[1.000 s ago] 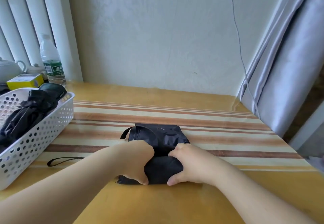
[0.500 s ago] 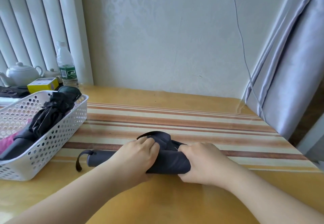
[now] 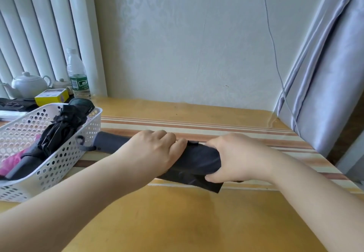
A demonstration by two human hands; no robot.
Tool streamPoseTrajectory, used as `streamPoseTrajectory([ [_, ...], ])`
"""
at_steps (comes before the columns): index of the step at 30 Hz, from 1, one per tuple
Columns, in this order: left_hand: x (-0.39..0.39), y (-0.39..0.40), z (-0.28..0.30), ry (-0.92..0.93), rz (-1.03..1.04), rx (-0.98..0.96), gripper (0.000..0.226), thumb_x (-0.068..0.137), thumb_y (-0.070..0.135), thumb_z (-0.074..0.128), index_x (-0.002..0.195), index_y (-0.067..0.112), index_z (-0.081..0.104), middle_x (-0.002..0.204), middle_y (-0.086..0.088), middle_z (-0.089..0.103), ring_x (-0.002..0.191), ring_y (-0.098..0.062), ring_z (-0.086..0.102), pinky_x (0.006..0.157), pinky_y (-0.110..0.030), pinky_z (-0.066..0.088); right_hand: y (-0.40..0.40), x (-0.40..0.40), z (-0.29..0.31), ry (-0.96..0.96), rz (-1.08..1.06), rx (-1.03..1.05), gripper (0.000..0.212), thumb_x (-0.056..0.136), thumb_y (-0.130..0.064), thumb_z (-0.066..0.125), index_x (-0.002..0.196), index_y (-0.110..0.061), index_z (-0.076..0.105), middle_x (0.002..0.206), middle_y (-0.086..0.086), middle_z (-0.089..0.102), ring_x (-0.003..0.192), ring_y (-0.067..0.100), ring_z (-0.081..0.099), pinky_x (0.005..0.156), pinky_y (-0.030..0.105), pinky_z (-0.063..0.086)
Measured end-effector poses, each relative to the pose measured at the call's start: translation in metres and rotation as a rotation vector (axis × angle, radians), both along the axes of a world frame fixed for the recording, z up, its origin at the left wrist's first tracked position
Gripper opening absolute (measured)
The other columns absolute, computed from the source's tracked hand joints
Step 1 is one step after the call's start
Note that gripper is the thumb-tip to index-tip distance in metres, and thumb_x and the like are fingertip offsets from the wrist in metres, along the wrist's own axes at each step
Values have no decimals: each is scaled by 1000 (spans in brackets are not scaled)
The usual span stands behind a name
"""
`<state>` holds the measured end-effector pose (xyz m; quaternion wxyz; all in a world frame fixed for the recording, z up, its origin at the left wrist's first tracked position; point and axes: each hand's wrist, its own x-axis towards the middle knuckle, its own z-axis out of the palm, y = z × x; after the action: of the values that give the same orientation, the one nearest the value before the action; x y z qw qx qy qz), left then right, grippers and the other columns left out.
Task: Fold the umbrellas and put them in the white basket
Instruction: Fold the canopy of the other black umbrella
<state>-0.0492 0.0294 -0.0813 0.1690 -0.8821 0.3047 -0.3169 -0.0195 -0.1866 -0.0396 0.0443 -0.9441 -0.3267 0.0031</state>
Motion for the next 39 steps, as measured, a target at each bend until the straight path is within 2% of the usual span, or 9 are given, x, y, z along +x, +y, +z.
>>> streamPoseTrajectory([
  [4,-6,1,-6,70,1,-39,50,60,20,79,105,8,62,78,-3,60,62,-24,59,49,-32,48,-1,-1,-14,-94,19,54,20,78,-41,61,83,-24,53,80,-6,63,76,19,60,58,32,45],
  [9,-14,-6,18,699,232,-358,51,80,44,63,125,37,40,108,14,61,95,-14,59,76,-27,47,-2,0,-29,-641,202,-103,43,35,-33,83,64,-21,54,52,-6,55,42,20,56,42,21,18],
  [13,-19,6,8,354,50,-261,55,77,43,65,125,25,45,101,8,65,82,-20,65,60,-29,50,1,-17,-13,-499,122,-108,34,72,-38,67,102,-27,56,90,-8,63,83,21,63,58,29,29],
  [15,-24,6,2,174,-10,-149,57,64,37,73,113,15,54,82,1,65,61,-24,63,43,-29,47,0,-19,-2,-269,87,-106,26,76,-41,61,98,-30,52,88,-10,62,79,18,58,57,30,36],
  [19,-29,3,-1,-70,-37,-16,54,66,11,70,115,2,51,77,-9,59,58,-30,56,44,-35,46,-3,-21,4,154,-9,5,25,68,-36,71,86,-29,55,74,-9,66,66,10,62,56,32,52],
  [22,-38,-2,9,48,46,-80,56,62,27,76,112,10,56,81,-2,61,63,-26,60,47,-31,46,-2,-27,-1,-93,-7,-53,23,73,-35,63,92,-30,52,81,-10,63,72,13,59,52,28,42],
  [27,-42,-11,27,686,256,-400,44,75,45,66,111,40,42,88,16,61,81,-10,58,68,-28,48,3,-39,-13,-436,110,-145,19,83,-31,54,96,-27,42,94,-8,59,90,21,59,63,30,33],
  [35,-49,-6,3,-12,29,36,63,41,11,77,102,7,63,64,-4,53,46,-24,49,39,-27,36,-8,-34,-7,300,-1,67,17,72,-17,63,81,-25,51,69,-5,64,58,10,67,55,33,54],
  [39,-57,-16,11,202,128,-88,68,58,38,79,117,19,51,81,1,58,60,-23,59,46,-28,37,-6,-37,-14,-172,24,-30,19,75,-24,57,78,-26,38,64,-9,45,63,19,49,46,24,27],
])
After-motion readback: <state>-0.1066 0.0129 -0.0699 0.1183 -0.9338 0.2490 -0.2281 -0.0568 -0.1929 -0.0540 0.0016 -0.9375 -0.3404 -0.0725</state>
